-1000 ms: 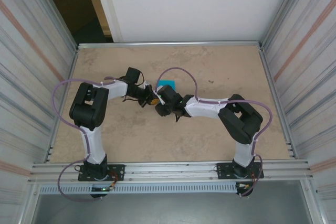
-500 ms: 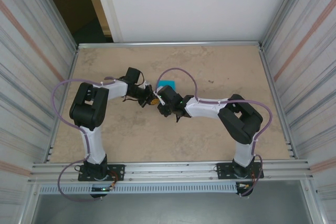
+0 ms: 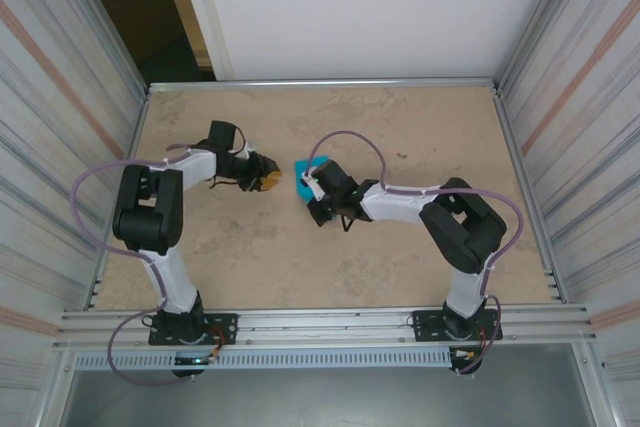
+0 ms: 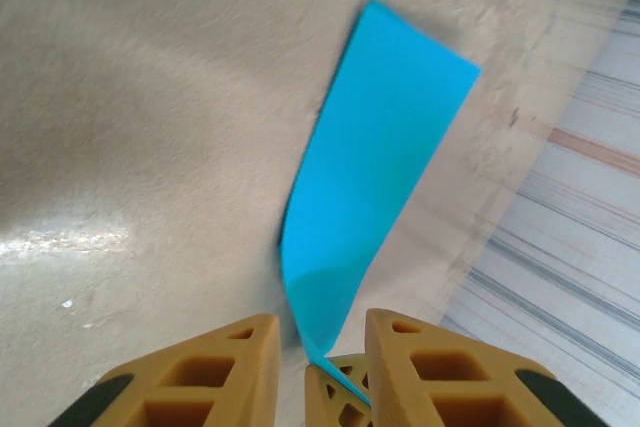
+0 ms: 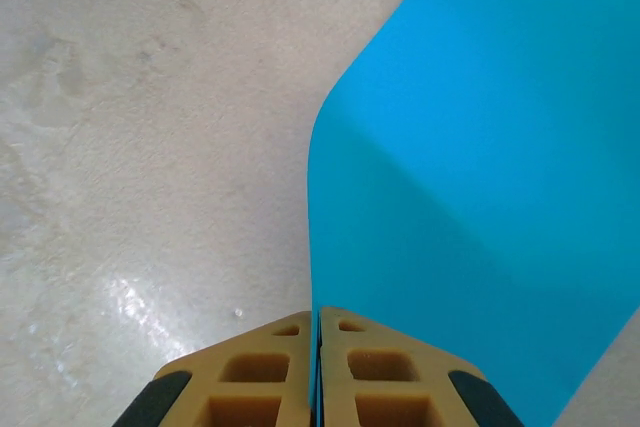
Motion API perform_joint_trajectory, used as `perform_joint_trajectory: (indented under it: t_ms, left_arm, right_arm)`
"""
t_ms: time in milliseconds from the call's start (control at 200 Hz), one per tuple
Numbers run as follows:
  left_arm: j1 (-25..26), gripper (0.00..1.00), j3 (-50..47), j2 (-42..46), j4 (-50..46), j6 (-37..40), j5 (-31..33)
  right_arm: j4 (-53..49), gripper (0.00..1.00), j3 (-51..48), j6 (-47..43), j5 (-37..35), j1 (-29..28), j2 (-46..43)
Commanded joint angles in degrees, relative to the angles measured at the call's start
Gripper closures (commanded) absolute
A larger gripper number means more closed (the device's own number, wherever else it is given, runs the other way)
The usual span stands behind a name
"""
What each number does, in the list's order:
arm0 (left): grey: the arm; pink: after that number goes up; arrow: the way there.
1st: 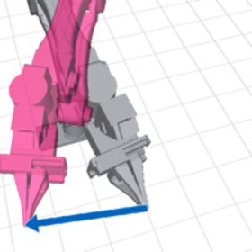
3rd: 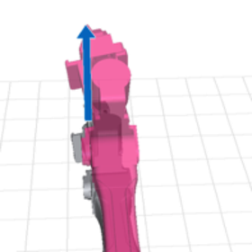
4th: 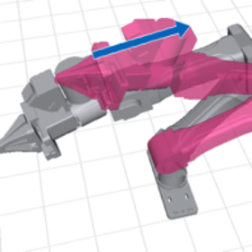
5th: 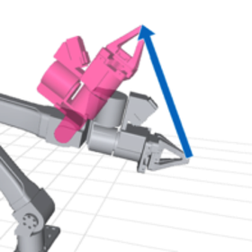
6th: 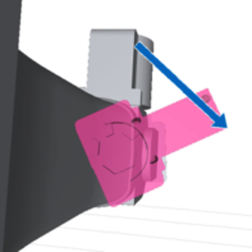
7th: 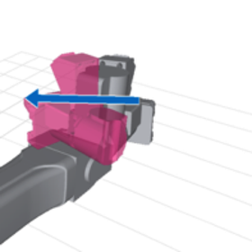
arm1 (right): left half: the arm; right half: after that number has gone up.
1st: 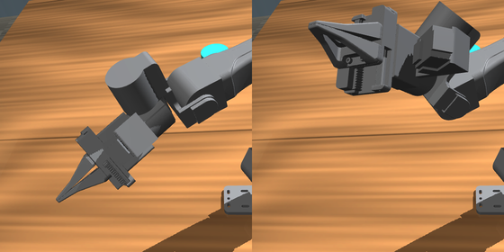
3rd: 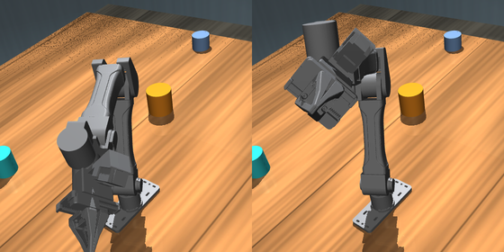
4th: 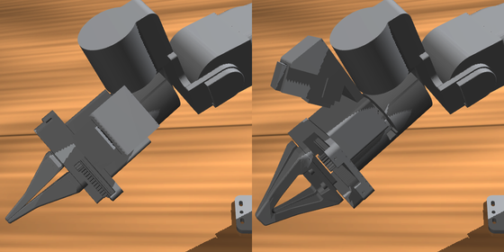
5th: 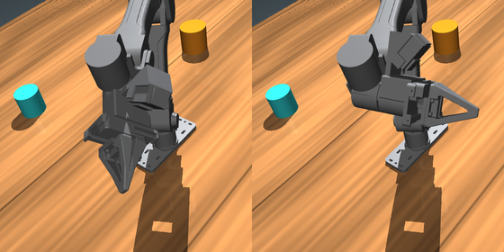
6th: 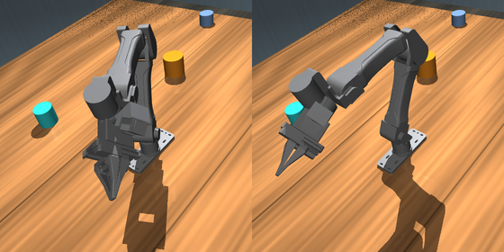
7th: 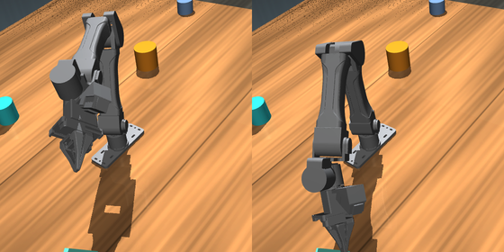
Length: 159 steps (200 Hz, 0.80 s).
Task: Fold a paper plane with a square sheet of paper (pick it up from the middle)
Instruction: Third fold the triangle at the center of the table.
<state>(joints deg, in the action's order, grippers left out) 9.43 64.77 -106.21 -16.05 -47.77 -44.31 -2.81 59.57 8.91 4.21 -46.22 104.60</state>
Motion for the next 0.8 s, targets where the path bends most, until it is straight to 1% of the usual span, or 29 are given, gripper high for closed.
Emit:
perform_joint_trajectory:
  t_ms: [0,115,251,451,581,792]
  left_arm:
    - [1.89,0.69,2.39,1.63,1.82,1.79,0.19]
    - [4.73,0.69,5.3,-1.19,2.43,2.57,-0.03]
    - [7.46,0.71,9.95,-6.07,1.97,3.35,-0.03]
    - [10.2,0.78,17.0,-12.55,-5.46,7.81,4.98]
    - [11.07,0.79,19.26,-16.12,-8.53,9.8,6.0]
    - [11.84,0.82,22.18,-18.8,-12.72,11.83,8.42]
  right_arm:
    - [3.59,0.91,-2.29,3.66,9.08,2.08,-3.14]
    - [5.64,0.91,-3.8,5.02,13.66,3.51,-3.85]
    - [6.69,0.91,-4.81,5.93,17.84,4.46,-3.84]
    - [8.4,0.91,-6.56,6.61,22.91,6.13,-3.52]
    - [10.67,0.91,-7.69,8.45,23.99,6.78,-3.8]
    - [11.3,0.91,-7.8,10.18,24.29,7.19,-2.87]
